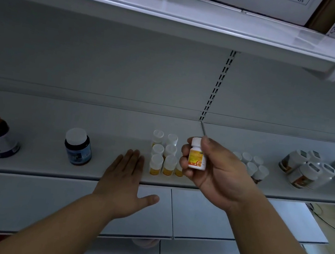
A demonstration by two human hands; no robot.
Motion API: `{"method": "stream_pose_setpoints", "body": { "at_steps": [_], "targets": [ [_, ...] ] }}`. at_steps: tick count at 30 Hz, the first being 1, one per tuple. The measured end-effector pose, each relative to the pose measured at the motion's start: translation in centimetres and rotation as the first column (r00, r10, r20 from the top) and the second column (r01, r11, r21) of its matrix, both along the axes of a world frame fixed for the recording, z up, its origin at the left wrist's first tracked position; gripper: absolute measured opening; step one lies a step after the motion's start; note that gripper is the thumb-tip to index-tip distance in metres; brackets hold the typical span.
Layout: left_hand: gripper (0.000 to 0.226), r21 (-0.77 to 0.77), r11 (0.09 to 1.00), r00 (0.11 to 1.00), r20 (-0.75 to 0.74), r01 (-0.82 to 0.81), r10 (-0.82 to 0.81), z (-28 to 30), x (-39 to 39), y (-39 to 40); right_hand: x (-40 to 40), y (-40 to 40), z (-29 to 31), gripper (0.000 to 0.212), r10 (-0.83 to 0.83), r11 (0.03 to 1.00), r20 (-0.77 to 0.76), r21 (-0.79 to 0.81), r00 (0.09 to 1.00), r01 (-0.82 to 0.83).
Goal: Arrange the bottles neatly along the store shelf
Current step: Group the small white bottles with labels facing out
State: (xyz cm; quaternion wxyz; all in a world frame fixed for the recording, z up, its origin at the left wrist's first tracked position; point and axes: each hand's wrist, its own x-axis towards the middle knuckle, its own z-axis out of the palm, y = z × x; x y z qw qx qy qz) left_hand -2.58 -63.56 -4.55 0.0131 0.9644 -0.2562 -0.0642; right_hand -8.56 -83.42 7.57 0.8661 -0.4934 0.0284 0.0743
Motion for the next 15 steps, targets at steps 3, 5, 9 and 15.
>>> {"method": "stream_pose_setpoints", "body": {
  "at_steps": [3, 5, 9, 15],
  "targets": [
    [0.121, 0.003, 1.0, 1.0, 0.008, -0.003, 0.003, -0.1, 0.0, 0.0, 0.6, -1.0, 0.2, 0.03, -0.077, 0.985, 0.037, -0.151, 0.996, 0.082],
    [0.119, 0.014, 1.0, 1.0, 0.01, 0.002, -0.002, -0.1, 0.0, 0.0, 1.3, -1.6, 0.2, 0.026, -0.122, 0.931, 0.081, -0.336, 0.989, 0.143],
    [0.116, 0.013, 1.0, 1.0, 0.021, -0.006, 0.006, -0.1, 0.0, 0.0, 3.1, -2.7, 0.2, 0.013, -0.14, 0.628, 0.194, -0.74, 0.971, 0.239],
    [0.117, -0.002, 1.0, 1.0, 0.016, -0.013, 0.013, -0.2, 0.0, -0.1, 6.1, -4.6, -0.7, 0.027, -0.017, 0.211, 0.178, -0.961, 0.984, 0.177]
  ]
}}
